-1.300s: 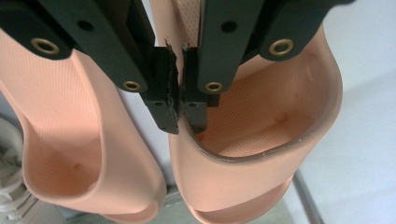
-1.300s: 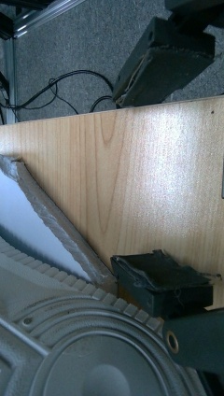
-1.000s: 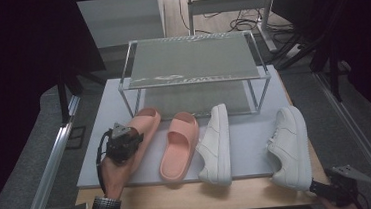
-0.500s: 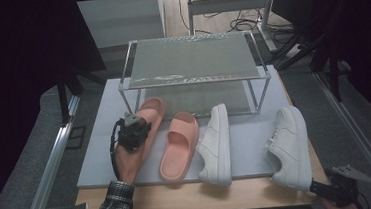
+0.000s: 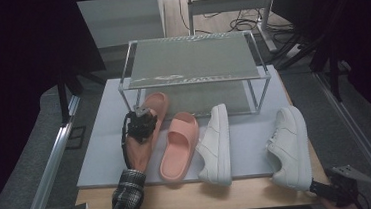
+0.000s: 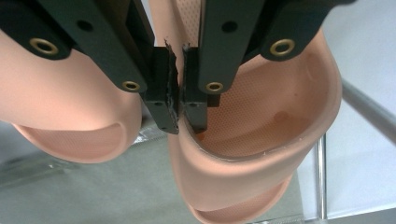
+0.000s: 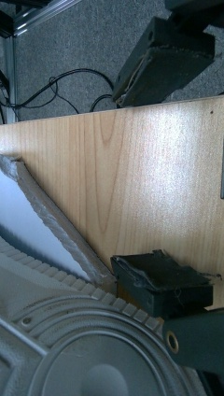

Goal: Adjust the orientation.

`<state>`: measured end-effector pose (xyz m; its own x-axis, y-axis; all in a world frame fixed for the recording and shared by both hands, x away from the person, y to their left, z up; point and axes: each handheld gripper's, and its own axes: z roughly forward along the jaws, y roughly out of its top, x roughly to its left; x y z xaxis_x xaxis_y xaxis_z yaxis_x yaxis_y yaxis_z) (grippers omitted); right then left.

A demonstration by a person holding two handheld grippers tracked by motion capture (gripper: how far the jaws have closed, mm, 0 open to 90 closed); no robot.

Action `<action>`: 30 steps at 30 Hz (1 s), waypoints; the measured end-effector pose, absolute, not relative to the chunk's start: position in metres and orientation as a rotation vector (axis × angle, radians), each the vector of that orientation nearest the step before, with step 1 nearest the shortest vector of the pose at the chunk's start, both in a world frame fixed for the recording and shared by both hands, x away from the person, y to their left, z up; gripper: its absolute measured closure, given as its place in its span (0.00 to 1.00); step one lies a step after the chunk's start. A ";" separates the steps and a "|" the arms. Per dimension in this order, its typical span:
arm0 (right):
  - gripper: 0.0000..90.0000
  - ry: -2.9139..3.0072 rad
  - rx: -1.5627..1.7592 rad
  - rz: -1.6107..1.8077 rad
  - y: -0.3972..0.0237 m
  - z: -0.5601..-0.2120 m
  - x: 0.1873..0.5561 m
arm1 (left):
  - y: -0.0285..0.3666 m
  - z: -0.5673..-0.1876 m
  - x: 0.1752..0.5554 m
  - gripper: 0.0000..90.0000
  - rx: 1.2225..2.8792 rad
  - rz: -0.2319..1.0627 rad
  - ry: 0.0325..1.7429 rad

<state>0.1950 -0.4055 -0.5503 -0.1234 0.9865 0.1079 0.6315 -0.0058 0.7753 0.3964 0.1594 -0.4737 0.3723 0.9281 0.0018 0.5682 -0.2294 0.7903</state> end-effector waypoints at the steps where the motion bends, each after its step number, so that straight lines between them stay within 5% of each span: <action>1: 0.21 1.796 1.670 0.970 -0.406 -0.550 0.195 | 0.157 -0.475 0.399 0.95 1.917 0.632 1.300; 19: 0.20 1.797 1.673 0.972 -0.406 -0.551 0.195 | 0.163 -0.473 0.394 0.86 1.908 0.547 1.276; 30: 0.20 1.797 1.674 0.972 -0.406 -0.551 0.195 | 0.178 -0.464 0.363 0.99 1.926 0.508 1.203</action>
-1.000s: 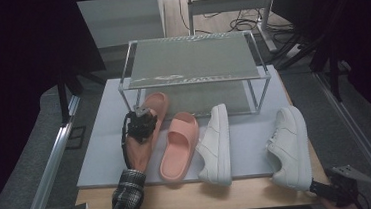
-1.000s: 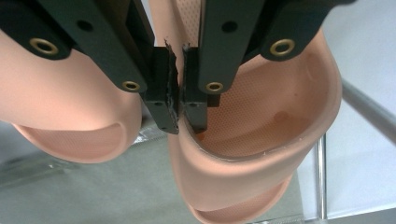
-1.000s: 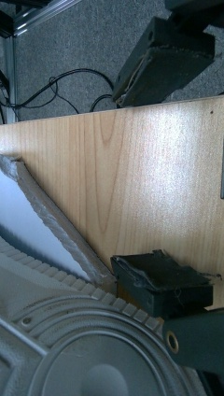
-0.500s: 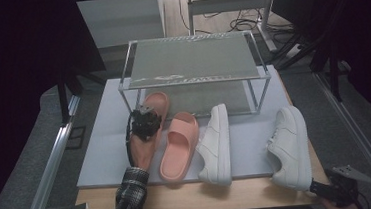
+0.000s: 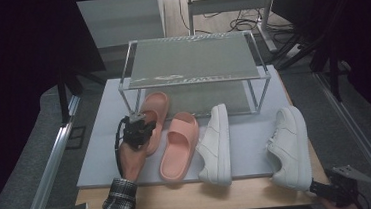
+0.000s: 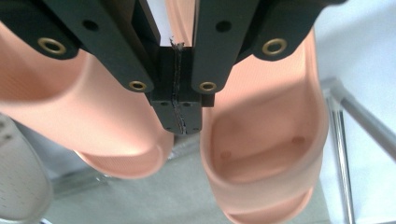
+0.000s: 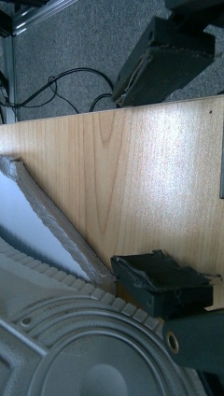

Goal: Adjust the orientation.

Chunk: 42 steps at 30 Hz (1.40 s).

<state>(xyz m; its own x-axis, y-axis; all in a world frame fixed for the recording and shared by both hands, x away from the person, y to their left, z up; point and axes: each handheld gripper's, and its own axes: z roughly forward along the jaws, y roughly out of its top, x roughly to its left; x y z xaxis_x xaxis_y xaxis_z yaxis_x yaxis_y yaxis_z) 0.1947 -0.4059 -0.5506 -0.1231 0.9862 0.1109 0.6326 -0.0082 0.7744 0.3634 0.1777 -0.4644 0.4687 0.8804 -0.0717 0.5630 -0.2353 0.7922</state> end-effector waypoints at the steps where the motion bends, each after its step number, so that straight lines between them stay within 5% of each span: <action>1: 0.20 1.797 1.674 0.973 -0.406 -0.551 0.195 | 0.180 -0.465 0.361 1.00 1.928 0.502 1.201; 23: 0.20 1.792 1.680 0.972 -0.405 -0.551 0.195 | 0.224 -0.494 0.287 1.00 1.921 0.497 1.211; 42: 0.19 1.792 1.681 0.973 -0.405 -0.551 0.195 | 0.228 -0.518 0.292 1.00 1.943 0.514 1.255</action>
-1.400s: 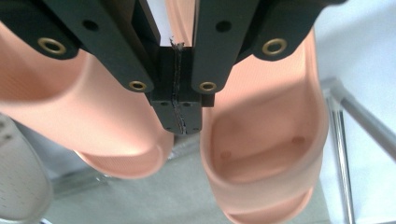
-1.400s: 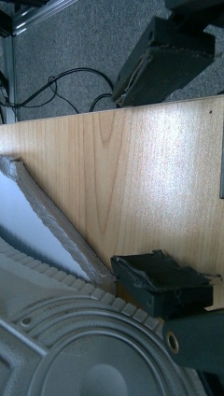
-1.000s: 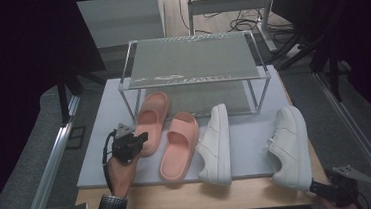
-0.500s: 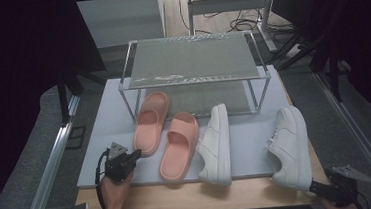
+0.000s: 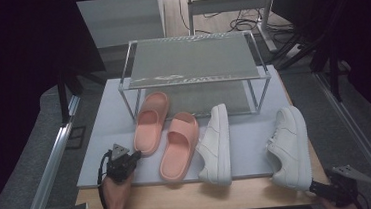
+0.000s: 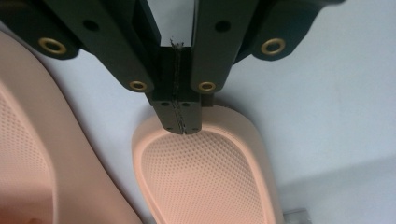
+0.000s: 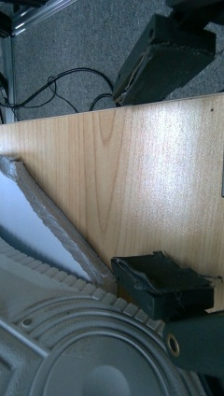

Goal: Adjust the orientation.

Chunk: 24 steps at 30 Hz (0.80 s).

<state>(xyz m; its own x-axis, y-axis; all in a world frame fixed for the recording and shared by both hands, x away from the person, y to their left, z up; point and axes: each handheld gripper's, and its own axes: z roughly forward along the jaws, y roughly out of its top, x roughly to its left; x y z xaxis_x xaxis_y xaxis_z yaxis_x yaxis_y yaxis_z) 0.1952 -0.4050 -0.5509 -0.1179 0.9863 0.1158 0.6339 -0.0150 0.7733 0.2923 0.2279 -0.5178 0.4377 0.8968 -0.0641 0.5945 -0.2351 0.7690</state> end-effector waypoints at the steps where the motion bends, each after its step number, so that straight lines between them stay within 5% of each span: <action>1: 0.19 1.791 1.682 0.974 -0.405 -0.551 0.195 | 0.228 -0.518 0.293 1.00 1.942 0.517 1.254; 24: 0.19 1.792 1.682 0.977 -0.405 -0.551 0.195 | 0.205 -0.511 0.326 1.00 1.948 0.568 1.231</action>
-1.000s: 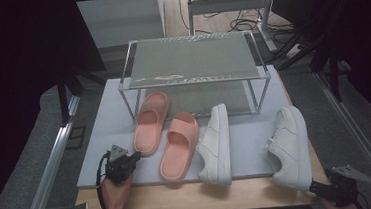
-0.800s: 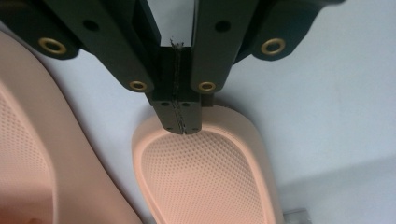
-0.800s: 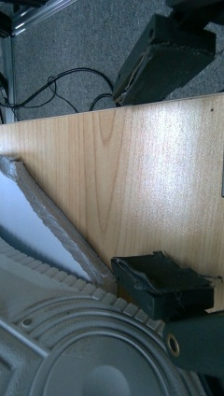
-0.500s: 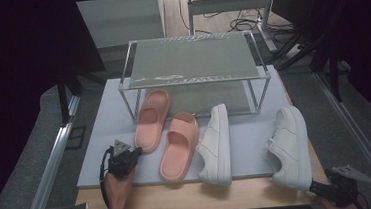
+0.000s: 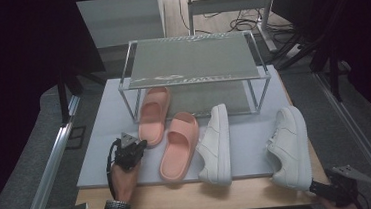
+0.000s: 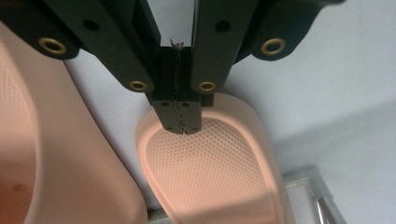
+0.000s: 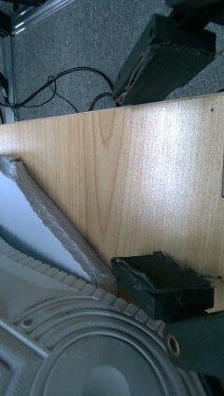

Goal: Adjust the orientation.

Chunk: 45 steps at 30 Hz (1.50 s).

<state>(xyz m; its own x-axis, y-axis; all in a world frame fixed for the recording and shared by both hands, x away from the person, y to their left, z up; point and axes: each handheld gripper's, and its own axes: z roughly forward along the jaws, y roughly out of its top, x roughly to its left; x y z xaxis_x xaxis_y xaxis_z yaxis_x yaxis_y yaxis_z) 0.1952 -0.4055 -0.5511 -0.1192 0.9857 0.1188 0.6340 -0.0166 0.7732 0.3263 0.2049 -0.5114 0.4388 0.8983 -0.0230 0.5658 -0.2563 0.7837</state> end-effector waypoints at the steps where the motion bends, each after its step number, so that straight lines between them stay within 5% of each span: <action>1: 0.19 1.792 1.682 0.977 -0.405 -0.551 0.195 | 0.205 -0.511 0.326 1.00 1.948 0.568 1.231; 45: 0.19 1.791 1.685 0.987 -0.406 -0.552 0.195 | 0.177 -0.498 0.398 1.00 1.965 0.634 1.284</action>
